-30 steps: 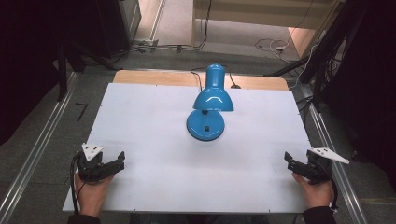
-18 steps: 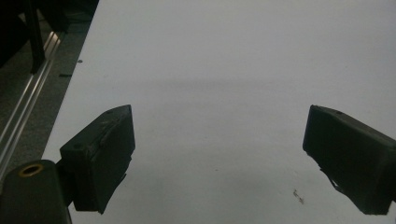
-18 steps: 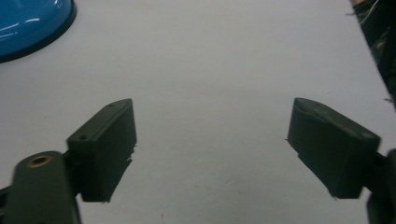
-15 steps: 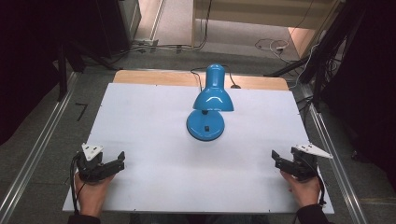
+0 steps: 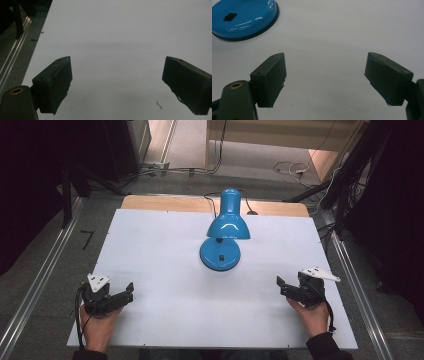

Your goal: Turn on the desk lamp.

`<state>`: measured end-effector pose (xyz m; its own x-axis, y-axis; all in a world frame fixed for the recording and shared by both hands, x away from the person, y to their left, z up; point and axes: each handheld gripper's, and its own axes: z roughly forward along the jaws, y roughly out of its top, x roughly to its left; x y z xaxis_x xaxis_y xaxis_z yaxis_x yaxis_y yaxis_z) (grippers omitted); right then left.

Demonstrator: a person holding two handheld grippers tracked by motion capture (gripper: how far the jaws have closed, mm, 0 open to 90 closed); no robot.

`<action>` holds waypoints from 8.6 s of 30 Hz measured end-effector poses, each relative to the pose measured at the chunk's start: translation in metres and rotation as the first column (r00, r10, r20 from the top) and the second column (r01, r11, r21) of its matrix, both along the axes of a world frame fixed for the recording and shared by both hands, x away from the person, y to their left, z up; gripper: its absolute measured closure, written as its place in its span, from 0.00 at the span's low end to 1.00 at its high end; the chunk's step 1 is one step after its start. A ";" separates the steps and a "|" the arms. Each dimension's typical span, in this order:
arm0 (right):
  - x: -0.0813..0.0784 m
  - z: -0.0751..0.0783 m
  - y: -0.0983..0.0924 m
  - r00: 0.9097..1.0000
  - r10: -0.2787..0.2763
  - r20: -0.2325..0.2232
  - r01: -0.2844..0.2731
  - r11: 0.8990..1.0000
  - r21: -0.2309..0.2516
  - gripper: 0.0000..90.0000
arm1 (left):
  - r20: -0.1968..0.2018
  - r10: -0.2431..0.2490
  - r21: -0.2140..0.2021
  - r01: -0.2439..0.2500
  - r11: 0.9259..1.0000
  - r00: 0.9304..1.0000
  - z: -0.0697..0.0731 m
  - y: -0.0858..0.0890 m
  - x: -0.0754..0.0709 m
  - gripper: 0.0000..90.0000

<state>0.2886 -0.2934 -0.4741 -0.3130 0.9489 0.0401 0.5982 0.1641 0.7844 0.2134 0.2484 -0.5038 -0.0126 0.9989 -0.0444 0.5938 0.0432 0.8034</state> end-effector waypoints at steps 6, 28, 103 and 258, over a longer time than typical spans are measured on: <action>0.004 0.003 0.011 1.000 0.019 0.020 -0.019 1.000 0.006 0.15 | 0.001 -0.002 0.001 0.002 1.000 1.000 0.000 0.000 0.000 0.11; 0.018 0.004 0.038 0.997 0.077 0.024 -0.078 0.997 0.021 0.17 | 0.005 0.000 0.005 0.000 1.000 1.000 0.001 0.000 -0.001 0.11; 0.060 -0.005 0.158 0.973 0.230 0.036 -0.229 0.973 -0.027 0.69 | 0.013 0.000 -0.003 0.000 1.000 1.000 0.003 0.001 -0.001 0.11; 0.036 0.005 0.100 0.937 0.347 -0.048 -0.347 0.938 0.010 0.16 | -0.002 -0.013 -0.004 0.013 1.000 1.000 0.000 0.000 -0.001 0.13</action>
